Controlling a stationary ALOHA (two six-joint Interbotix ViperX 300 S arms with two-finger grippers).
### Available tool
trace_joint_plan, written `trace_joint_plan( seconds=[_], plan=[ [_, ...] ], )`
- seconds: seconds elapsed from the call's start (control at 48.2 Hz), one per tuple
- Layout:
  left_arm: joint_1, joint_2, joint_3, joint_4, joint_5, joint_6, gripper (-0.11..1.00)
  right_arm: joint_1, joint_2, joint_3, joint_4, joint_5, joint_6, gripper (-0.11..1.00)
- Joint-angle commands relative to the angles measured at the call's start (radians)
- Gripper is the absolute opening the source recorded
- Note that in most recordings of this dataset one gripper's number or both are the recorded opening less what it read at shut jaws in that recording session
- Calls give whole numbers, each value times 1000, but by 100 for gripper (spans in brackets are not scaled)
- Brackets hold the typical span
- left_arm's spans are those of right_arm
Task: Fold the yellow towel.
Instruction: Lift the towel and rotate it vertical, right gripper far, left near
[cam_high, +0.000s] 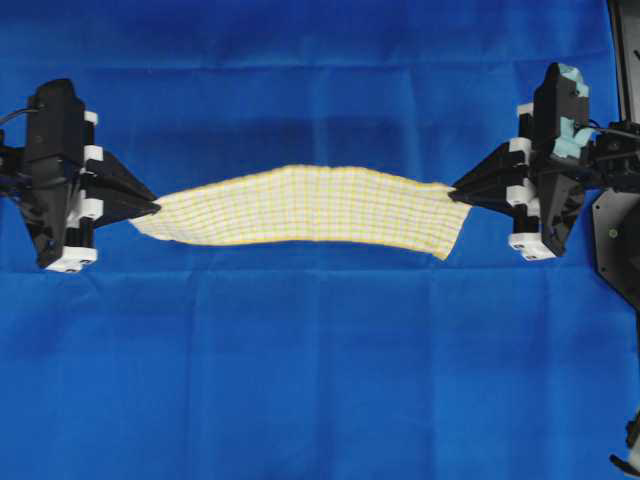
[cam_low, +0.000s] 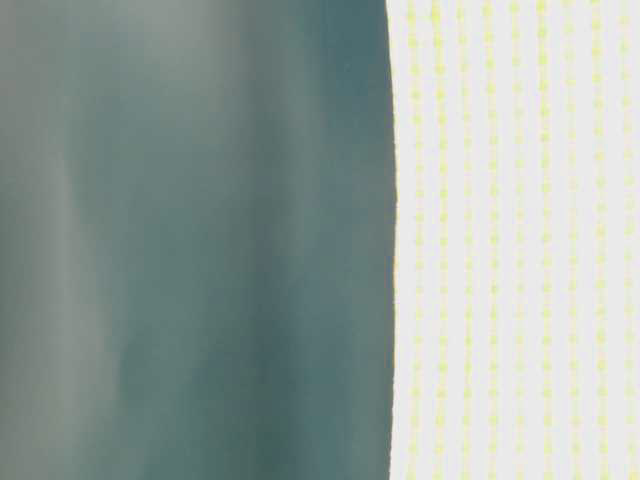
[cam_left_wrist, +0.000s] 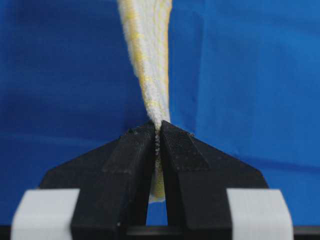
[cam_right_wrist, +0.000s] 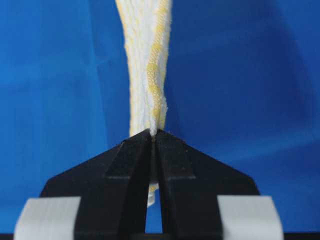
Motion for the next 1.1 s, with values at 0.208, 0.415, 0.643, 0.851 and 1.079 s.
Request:
trace_joint_plan(
  seconds=[0.208,0.415,0.643,0.851,1.079],
  plan=[
    [-20,-46,6,-2,-6,-8,2,-2,-12,-9,-6,-2,2,2],
    [-114,-23,2,-2,-78,-29,2,-55,20,-18,-28,-37,2,2],
    [-224,75,-44,-2,-215,-37,2,-221,110,-61,-71,-81,0,2],
    [-244,244,-166,-2,-275,-29,2,-333,216,-146,-110,-94,-3,2],
    [-253,445,-365,2,-264,-15,2,-397,344,-261,-179,-103,-5,2]
  ],
)
